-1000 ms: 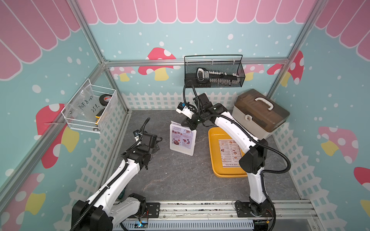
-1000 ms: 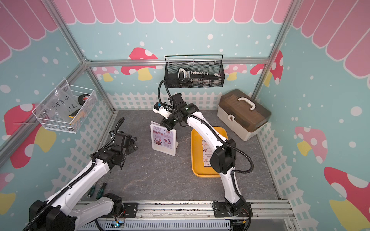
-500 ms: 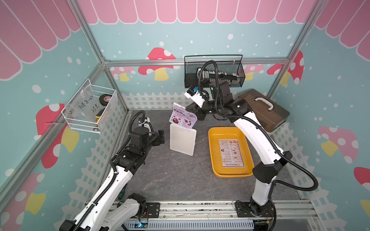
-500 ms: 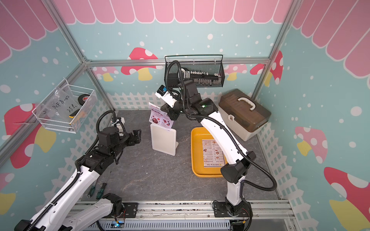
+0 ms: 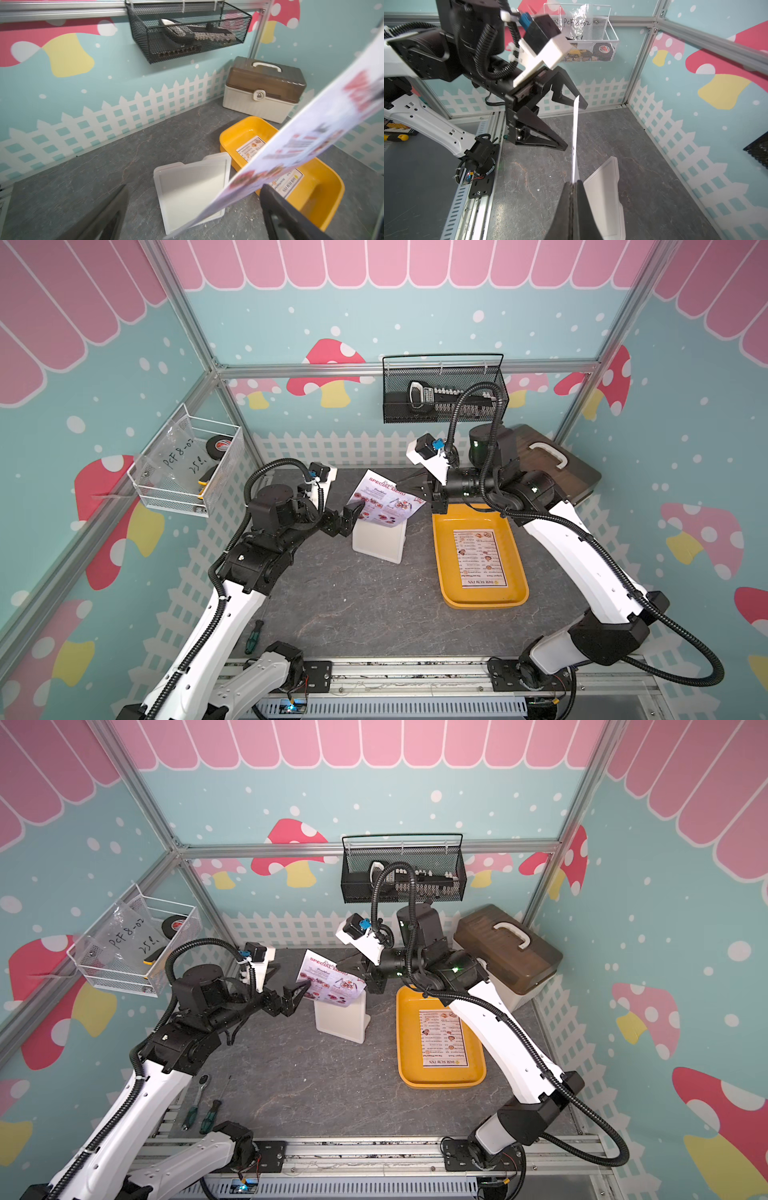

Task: Replace the menus in the menu holders
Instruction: Take out the menu from the menu holder.

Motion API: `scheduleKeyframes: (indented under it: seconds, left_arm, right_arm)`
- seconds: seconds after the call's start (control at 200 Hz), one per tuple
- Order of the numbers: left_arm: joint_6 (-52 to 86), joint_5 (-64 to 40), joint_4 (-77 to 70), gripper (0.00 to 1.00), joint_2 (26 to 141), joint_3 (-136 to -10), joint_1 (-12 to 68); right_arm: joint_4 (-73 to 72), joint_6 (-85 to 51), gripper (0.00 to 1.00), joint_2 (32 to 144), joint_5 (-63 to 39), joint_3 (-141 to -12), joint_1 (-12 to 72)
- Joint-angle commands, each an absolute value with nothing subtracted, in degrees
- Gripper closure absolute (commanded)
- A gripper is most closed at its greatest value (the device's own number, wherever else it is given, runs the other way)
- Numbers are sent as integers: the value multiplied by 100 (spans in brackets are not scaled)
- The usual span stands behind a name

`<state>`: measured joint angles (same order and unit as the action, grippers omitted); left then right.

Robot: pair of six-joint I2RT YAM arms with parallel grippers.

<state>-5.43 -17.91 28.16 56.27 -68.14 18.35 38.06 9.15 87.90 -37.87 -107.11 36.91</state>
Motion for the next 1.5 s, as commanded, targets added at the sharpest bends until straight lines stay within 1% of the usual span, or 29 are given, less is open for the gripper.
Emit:
scheduleKeyframes:
  seconds: [0.0, 0.155, 0.335, 0.43, 0.48, 0.555, 0.68, 0.81, 0.875, 0.936, 0.976, 1.026, 1.086, 1.181, 1.211, 1.236, 1.296, 1.381, 1.436, 1.496]
  left_arm:
    - [-1302, -2607, 3661, 1, 5698, -7044, 1803]
    - [-1380, -3101, 3913, 1, 6126, -7114, 1806]
    - [-1325, -3150, 3793, 1, 6609, -7152, 1714]
    - [-1258, -3392, 3706, 3, 6714, -7130, 1580]
    - [-1226, -3460, 3657, 5, 6718, -7096, 1548]
    - [-1196, -3502, 3596, 15, 6698, -7043, 1523]
    - [-1145, -3444, 3617, 40, 6732, -7037, 1504]
    - [-1116, -3252, 3630, 45, 6725, -6998, 1494]
    - [-1117, -3185, 3629, 52, 6715, -6986, 1485]
    - [-1103, -3151, 3640, 63, 6719, -6970, 1477]
    - [-1083, -3131, 3639, 73, 6731, -6970, 1477]
    - [-1051, -3091, 3644, 88, 6741, -6970, 1477]
    - [-1013, -3044, 3647, 100, 6754, -6970, 1477]
    - [-973, -2962, 3661, 100, 6768, -6961, 1477]
    - [-952, -2877, 3656, 100, 6775, -6961, 1474]
    - [-925, -2761, 3656, 100, 6776, -6957, 1468]
    - [-792, -2418, 3722, 100, 6814, -6968, 1423]
    - [-447, -1988, 4039, 100, 6982, -7092, 1133]
    - [-163, -1796, 4297, 100, 7093, -7136, 826]
    - [137, -1606, 4364, 100, 7096, -7053, 533]
  right_arm:
    - [3728, 959, 97, 9004, -3901, -10590, 3740]
    - [3776, 1053, 98, 9226, -4033, -10626, 3739]
    - [3867, 1218, 98, 9317, -4169, -10614, 3737]
    - [3861, 1226, 98, 9347, -4078, -10575, 3737]
    - [3867, 1219, 98, 9374, -3999, -10573, 3735]
    - [3867, 1215, 98, 9433, -3889, -10591, 3738]
    - [3905, 1229, 98, 9598, -3747, -10688, 3736]
    - [3998, 1256, 98, 9759, -3602, -10844, 3740]
    - [3999, 1257, 99, 9806, -3558, -10893, 3741]
    - [3999, 1253, 98, 9856, -3546, -10941, 3738]
    - [4000, 1244, 99, 9891, -3558, -10967, 3735]
    - [3999, 1226, 99, 9935, -3566, -11002, 3735]
    - [3999, 1219, 99, 9980, -3570, -11030, 3735]
    - [3999, 1198, 99, 10027, -3568, -11048, 3737]
    - [3999, 1201, 96, 10036, -3577, -11048, 3736]
    - [4008, 1199, 91, 10037, -3576, -11048, 3742]
    - [4017, 1203, 68, 10037, -3484, -11056, 3738]
    - [4037, 1182, 48, 10003, -3160, -11072, 3728]
    - [4034, 1138, 40, 9977, -2912, -11115, 3709]
    - [4034, 1081, 38, 9959, -2691, -11184, 3684]
